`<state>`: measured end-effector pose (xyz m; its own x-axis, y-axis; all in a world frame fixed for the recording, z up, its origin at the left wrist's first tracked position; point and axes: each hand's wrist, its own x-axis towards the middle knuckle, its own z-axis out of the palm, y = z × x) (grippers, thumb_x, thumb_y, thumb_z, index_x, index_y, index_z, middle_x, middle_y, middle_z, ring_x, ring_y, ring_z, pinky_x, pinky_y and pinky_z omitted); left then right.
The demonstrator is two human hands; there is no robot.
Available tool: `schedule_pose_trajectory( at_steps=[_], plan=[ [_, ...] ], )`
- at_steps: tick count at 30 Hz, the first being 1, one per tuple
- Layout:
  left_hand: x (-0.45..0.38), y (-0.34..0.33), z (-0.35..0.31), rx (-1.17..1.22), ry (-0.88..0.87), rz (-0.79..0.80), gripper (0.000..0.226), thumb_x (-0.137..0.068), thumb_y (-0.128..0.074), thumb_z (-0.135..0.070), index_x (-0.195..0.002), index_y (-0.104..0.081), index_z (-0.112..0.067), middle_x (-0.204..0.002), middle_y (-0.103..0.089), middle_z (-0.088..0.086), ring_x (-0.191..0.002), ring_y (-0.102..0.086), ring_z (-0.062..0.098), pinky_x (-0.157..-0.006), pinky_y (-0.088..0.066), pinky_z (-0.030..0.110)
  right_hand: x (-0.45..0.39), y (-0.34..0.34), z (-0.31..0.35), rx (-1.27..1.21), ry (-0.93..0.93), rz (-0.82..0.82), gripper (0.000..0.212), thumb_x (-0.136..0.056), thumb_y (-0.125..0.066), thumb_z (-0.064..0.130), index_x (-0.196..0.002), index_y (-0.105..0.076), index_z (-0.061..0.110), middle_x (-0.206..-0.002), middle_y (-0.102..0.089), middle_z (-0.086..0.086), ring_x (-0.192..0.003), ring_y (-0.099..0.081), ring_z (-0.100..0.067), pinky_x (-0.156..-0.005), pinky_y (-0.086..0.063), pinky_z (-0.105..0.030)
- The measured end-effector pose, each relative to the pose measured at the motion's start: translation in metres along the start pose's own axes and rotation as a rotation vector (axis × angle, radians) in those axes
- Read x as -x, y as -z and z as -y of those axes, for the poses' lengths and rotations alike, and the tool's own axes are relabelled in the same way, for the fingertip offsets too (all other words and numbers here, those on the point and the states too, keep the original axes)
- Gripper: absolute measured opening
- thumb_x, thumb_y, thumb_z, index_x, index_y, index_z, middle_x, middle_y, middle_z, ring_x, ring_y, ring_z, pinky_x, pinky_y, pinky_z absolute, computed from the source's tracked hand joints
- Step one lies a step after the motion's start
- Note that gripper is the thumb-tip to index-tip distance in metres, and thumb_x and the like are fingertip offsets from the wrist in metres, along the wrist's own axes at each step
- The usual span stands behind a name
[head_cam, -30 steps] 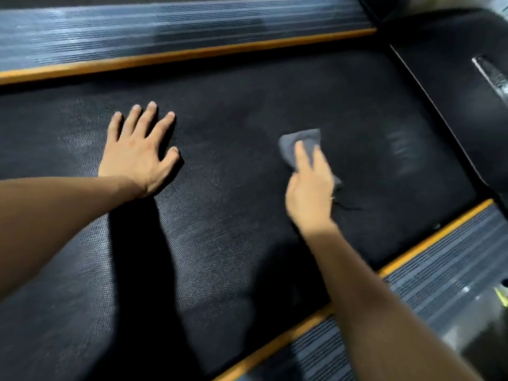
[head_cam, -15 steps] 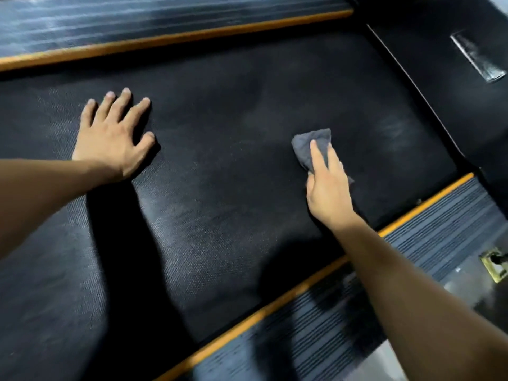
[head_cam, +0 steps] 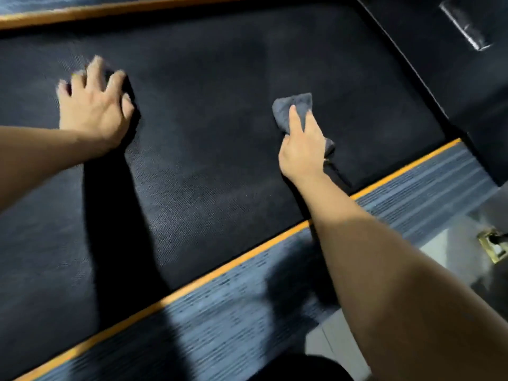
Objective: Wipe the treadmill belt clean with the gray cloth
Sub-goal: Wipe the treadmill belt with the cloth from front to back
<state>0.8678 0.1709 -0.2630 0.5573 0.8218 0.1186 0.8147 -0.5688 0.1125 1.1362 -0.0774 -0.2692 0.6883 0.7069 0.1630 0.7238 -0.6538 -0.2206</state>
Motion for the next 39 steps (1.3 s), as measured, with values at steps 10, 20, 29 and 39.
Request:
schedule_pose_trajectory(
  at_steps=[10, 20, 29, 39],
  plan=[
    [0.183, 0.004, -0.061, 0.12, -0.239, 0.144, 0.066, -0.099, -0.028, -0.046, -0.16, -0.027, -0.02, -0.168, -0.023, 0.009, -0.156, -0.017, 0.031, -0.127, -0.01, 0.052, 0.116, 0.031, 0.079, -0.188, 0.409, 0.284, 0.058, -0.094, -0.056, 0.013, -0.15, -0.041, 0.024, -0.158, -0.033, -0.014, -0.142, -0.035, -0.032, -0.116, -0.031, -0.042],
    [0.181, 0.009, -0.071, 0.108, -0.197, 0.121, 0.066, -0.098, -0.029, -0.044, -0.16, -0.028, -0.021, -0.168, -0.023, 0.009, -0.156, -0.016, 0.03, -0.127, -0.009, 0.052, 0.055, 0.068, -0.03, 0.386, -0.091, 0.216, 0.054, -0.099, -0.046, 0.036, -0.151, -0.032, 0.031, -0.132, -0.042, -0.021, -0.108, -0.045, -0.039, -0.093, -0.042, -0.044],
    [0.181, 0.009, -0.071, 0.093, -0.197, 0.131, 0.066, -0.096, -0.034, -0.043, -0.159, -0.03, -0.022, -0.167, -0.026, 0.009, -0.155, -0.02, 0.03, -0.126, -0.011, 0.051, 0.12, 0.058, 0.051, 0.202, 0.391, 0.188, 0.051, -0.09, -0.063, 0.033, -0.14, -0.051, 0.034, -0.111, -0.056, -0.012, -0.092, -0.053, -0.034, -0.074, -0.044, -0.042],
    [0.182, 0.006, -0.072, 0.098, -0.19, 0.126, 0.066, -0.097, -0.03, -0.045, -0.159, -0.029, -0.023, -0.168, -0.025, 0.007, -0.156, -0.018, 0.029, -0.126, -0.011, 0.052, 0.036, 0.067, -0.04, 0.325, -0.238, 0.231, 0.048, -0.098, -0.048, 0.035, -0.145, -0.039, 0.039, -0.134, -0.041, -0.021, -0.112, -0.045, -0.044, -0.096, -0.041, -0.045]
  ],
)
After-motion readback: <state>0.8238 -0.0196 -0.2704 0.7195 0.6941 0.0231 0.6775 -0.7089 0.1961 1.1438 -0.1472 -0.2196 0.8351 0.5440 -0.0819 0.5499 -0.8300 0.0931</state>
